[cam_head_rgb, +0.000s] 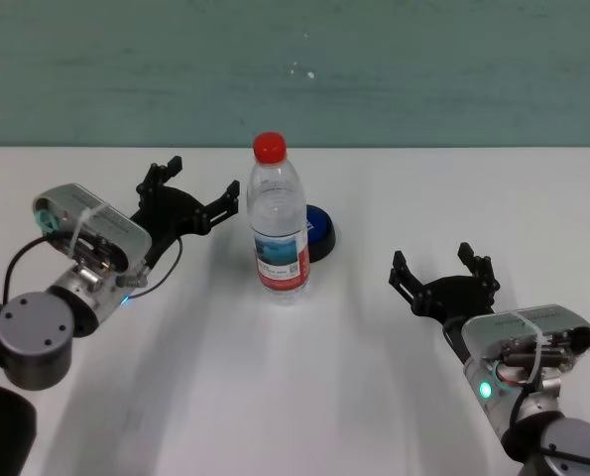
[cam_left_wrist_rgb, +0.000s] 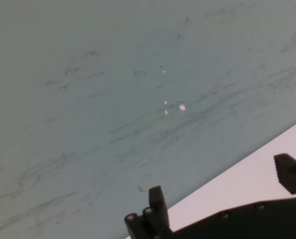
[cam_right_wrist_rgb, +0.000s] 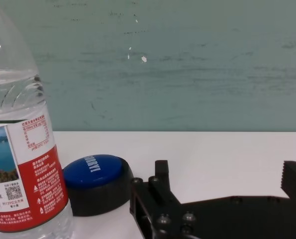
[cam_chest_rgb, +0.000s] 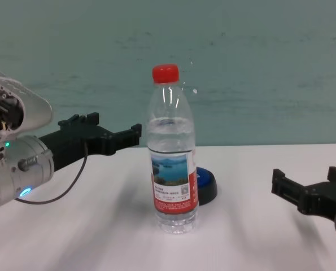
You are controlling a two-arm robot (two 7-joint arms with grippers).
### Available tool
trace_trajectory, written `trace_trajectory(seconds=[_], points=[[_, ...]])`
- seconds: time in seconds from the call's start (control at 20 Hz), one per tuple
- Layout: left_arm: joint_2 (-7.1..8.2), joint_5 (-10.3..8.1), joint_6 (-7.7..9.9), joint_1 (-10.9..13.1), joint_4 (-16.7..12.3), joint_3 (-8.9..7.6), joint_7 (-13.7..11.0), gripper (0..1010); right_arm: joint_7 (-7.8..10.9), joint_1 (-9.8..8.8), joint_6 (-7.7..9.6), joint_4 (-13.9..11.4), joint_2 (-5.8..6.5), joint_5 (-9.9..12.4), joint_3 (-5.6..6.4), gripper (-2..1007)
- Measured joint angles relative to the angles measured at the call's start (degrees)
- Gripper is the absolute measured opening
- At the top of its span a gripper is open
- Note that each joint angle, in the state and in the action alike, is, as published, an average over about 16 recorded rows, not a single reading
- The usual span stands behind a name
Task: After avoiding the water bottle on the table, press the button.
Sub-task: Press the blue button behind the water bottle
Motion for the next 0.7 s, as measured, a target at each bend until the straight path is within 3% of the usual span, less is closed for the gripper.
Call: trace_trajectory(seconds=[0.7], points=[[-0.47,0.29,-0.90,-2.2,3.1,0.88,-0.3,1010,0.00,0.00,0.00,0.0,0.01,0.0,0.00,1004]])
